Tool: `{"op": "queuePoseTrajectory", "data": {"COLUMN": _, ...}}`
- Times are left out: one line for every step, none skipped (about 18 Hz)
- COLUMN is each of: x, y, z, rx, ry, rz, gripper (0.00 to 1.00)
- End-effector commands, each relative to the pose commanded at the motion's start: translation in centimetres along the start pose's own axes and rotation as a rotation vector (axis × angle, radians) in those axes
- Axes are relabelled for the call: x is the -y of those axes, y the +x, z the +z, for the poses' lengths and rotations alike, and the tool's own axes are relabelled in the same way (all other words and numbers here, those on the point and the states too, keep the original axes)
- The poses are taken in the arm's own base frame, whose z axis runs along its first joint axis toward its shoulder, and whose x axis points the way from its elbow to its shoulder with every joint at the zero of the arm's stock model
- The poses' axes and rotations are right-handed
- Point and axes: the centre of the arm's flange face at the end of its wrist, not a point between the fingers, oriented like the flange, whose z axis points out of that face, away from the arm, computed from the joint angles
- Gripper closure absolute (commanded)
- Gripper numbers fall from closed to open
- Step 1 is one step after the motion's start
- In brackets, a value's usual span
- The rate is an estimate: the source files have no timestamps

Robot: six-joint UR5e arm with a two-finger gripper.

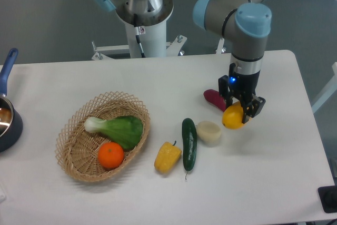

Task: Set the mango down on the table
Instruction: 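Lift the yellow mango and carry it toward the purple sweet potato, then lower the held mango onto the table beside the sweet potato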

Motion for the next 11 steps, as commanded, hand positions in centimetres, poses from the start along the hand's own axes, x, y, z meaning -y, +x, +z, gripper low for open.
{"op": "queuePoseTrajectory", "data": {"x": -0.3, "y": 0.5, "z": 0.4, "rx": -0.020, "ry": -0.028, "rz": -0.005, "gripper": 0.78}}
{"op": "queuePoseTrajectory", "data": {"x": -0.6, "y": 0.9, "z": 0.8, "rx": -0.034, "ry": -0.049, "rz": -0.014, "gripper": 0.78}}
{"op": "queuePoseTrajectory", "data": {"x": -1.1, "y": 1.0, "z": 1.0, "rx": -0.040, "ry": -0.056, "rz": -0.035, "gripper": 0.78}}
{"op": "queuePoseTrajectory", "data": {"x": -2.0, "y": 0.9, "z": 1.2, "rx": -0.042, "ry": -0.059, "rz": -0.066, "gripper": 0.78}}
{"op": "queuePoseTrajectory", "data": {"x": -2.3, "y": 0.9, "z": 1.4, "rx": -0.046, "ry": -0.059, "rz": -0.085, "gripper": 0.78}}
{"op": "queuePoseTrajectory", "data": {"x": -2.5, "y": 0.8, "z": 2.0, "rx": -0.056, "ry": -0.057, "rz": -0.098, "gripper": 0.78}}
{"op": "queuePoseTrajectory", "data": {"x": -2.7, "y": 0.8, "z": 2.2, "rx": -0.060, "ry": -0.056, "rz": -0.113, "gripper": 0.78}}
{"op": "queuePoseTrajectory", "data": {"x": -3.2, "y": 0.8, "z": 2.9, "rx": -0.071, "ry": -0.056, "rz": -0.144, "gripper": 0.78}}
{"op": "queuePoseTrajectory", "data": {"x": -3.4, "y": 0.6, "z": 3.4, "rx": -0.076, "ry": -0.053, "rz": -0.185, "gripper": 0.78}}
{"op": "queuePoseTrajectory", "data": {"x": -3.6, "y": 0.4, "z": 3.5, "rx": -0.074, "ry": -0.055, "rz": -0.225, "gripper": 0.78}}
{"op": "queuePoseTrajectory", "data": {"x": -3.6, "y": 0.4, "z": 4.0, "rx": -0.081, "ry": -0.054, "rz": -0.250, "gripper": 0.78}}
